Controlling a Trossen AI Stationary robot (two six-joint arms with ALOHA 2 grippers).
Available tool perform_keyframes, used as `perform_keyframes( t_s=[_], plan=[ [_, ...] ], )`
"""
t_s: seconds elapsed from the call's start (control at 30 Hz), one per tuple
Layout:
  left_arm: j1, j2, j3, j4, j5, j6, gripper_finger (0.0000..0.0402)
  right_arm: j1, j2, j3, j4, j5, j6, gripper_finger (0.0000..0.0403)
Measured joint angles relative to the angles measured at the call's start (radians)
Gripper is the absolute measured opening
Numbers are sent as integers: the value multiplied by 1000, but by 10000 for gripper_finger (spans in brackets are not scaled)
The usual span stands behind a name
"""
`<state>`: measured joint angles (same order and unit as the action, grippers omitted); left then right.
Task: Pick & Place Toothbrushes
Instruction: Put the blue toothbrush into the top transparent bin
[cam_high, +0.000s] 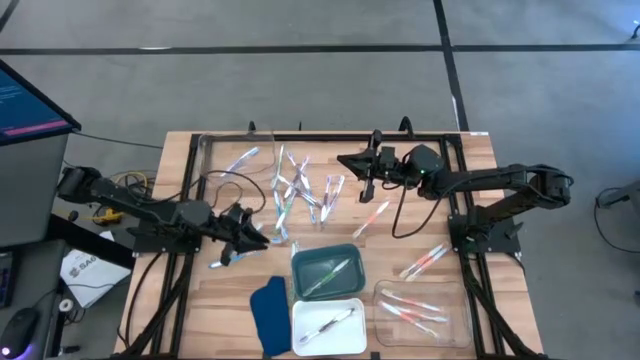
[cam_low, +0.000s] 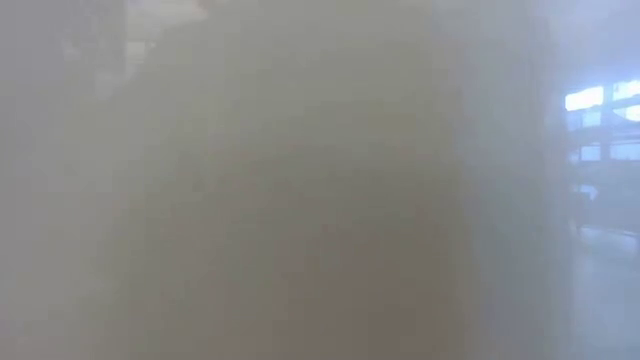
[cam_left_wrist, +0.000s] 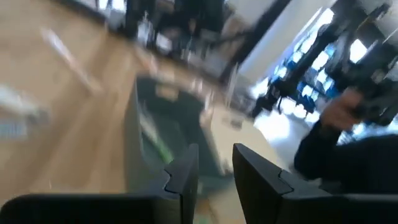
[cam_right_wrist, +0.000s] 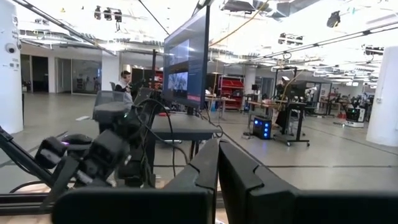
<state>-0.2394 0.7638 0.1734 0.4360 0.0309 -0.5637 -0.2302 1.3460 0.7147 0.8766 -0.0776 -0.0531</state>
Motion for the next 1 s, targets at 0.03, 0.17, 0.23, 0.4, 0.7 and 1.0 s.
perform_keyframes(
  t_s=[0.03, 0.17, 0.23, 0.4, 0.7, 1.0],
  plan=[
    [-10, 23, 0, -7, 4, -20, 95, 1, 0, 0, -3, 0, 1, 6],
    [-38, 125, 0, -43, 24, -111, 95, 1, 0, 0, -13, 0, 1, 6],
    [-41, 169, 4, -80, 59, -162, 95, 1, 0, 0, -19, 0, 1, 6],
    [-42, 222, 93, -330, 125, -190, 95, 1, 0, 0, -25, 0, 1, 6],
    [-130, 235, 373, -895, 0, -67, 95, 1, 0, 0, -25, 0, 1, 6],
    [-199, 235, 377, -1140, -62, -101, 95, 1, 0, 0, -34, 0, 1, 6]
  ],
)
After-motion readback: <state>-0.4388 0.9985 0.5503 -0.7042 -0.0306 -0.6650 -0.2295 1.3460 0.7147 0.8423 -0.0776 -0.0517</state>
